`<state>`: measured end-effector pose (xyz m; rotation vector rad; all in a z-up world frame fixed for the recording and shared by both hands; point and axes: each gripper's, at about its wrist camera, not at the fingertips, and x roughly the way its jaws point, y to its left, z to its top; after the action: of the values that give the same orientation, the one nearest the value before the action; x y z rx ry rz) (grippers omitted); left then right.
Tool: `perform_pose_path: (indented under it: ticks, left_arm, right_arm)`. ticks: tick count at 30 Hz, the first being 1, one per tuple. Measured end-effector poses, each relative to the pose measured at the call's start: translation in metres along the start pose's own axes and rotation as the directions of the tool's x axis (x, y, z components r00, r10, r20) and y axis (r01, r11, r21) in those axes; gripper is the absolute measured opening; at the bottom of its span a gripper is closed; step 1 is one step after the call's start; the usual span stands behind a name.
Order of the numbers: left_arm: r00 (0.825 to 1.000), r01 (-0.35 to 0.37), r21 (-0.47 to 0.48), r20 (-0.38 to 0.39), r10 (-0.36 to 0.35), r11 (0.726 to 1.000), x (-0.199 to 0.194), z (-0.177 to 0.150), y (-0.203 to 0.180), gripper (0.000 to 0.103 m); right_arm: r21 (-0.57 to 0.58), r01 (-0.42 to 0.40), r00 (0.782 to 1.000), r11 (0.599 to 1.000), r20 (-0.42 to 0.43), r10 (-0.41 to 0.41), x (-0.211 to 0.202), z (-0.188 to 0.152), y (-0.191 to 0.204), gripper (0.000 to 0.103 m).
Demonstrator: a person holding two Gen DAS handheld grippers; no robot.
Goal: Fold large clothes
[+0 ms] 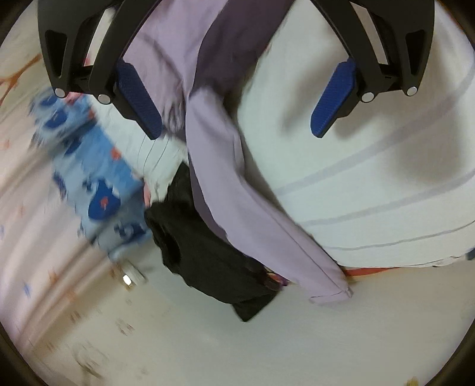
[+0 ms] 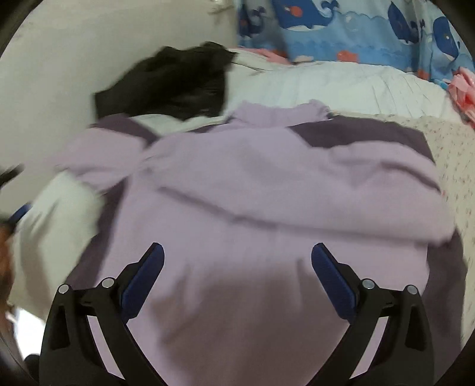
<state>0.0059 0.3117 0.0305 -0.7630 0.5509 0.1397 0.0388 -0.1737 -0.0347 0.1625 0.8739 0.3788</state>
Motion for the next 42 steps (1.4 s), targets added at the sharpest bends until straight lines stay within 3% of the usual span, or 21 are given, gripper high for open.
perform_pose_path:
  ticks: [2, 7, 9, 13, 18, 23, 25, 26, 27, 29, 34, 38, 42]
  left_arm:
    - [0.999, -0.033, -0.064, -0.033, 0.031, 0.997, 0.021, 0.038, 0.016, 0.096]
    - [0.99, -0.141, -0.1, -0.007, 0.141, 0.985, 0.05, 0.119, 0.044, 0.096]
    - [0.984, -0.177, -0.187, -0.005, 0.179, 0.966, 0.064, 0.147, 0.071, 0.096]
    - [0.98, -0.199, -0.337, -0.048, 0.195, 0.92, 0.095, 0.169, 0.115, 0.096]
    - [0.953, -0.3, -0.314, -0.057, 0.298, 0.901, 0.13, 0.184, 0.128, 0.096]
    - [0.939, -0.327, -0.305, 0.0, 0.343, 0.895, 0.14, 0.188, 0.122, 0.096]
    - [0.961, -0.242, -0.295, 0.063, 0.271, 0.924, 0.139, 0.187, 0.119, 0.069]
    - [0.965, -0.229, -0.29, 0.053, 0.255, 0.929, 0.141, 0.187, 0.118, 0.048]
    - [0.976, -0.189, -0.288, 0.052, 0.212, 0.939, 0.144, 0.186, 0.117, 0.038]
    - [0.986, -0.142, -0.299, 0.047, 0.163, 0.944, 0.143, 0.186, 0.114, 0.029]
    - [0.993, 0.024, -0.323, 0.117, 0.015, 0.946, 0.109, 0.185, 0.093, 0.022]
    - [0.978, 0.152, -0.255, 0.176, -0.109, 0.955, 0.07, 0.192, 0.044, 0.022]
    - [0.95, 0.272, -0.141, 0.198, -0.242, 0.952, 0.029, 0.198, -0.028, 0.022]
  right_arm:
    - [0.027, -0.049, 0.999, 0.998, -0.019, 0.05, 0.003, -0.001, 0.007, 0.096]
    - [0.023, -0.093, 0.995, 0.995, -0.039, 0.093, 0.012, -0.001, 0.022, 0.096]
    - [0.029, -0.109, 0.993, 0.994, -0.042, 0.11, 0.021, 0.002, 0.018, 0.096]
    - [0.04, -0.12, 0.991, 0.992, -0.061, 0.122, 0.033, 0.002, 0.016, 0.096]
    - [0.043, -0.122, 0.986, 0.992, -0.108, 0.126, 0.046, -0.003, 0.016, 0.096]
    - [0.039, -0.108, 0.984, 0.993, -0.14, 0.113, 0.056, -0.009, 0.016, 0.096]
    - [0.033, -0.098, 0.984, 0.995, -0.149, 0.102, 0.06, -0.011, 0.017, 0.096]
    - [0.028, -0.093, 0.984, 0.995, -0.151, 0.096, 0.06, -0.011, 0.018, 0.096]
    - [0.023, -0.089, 0.984, 0.996, -0.151, 0.092, 0.061, -0.011, 0.018, 0.096]
    - [0.015, -0.086, 0.985, 0.996, -0.151, 0.087, 0.06, -0.012, 0.02, 0.096]
    - [0.026, -0.08, 0.982, 0.996, -0.169, 0.083, 0.058, -0.011, 0.019, 0.096]
    - [-0.009, -0.049, 0.976, 0.999, -0.211, 0.046, 0.062, -0.01, 0.026, 0.096]
    - [-0.063, -0.025, 0.97, 0.998, -0.243, 0.009, 0.065, -0.01, 0.033, 0.096]
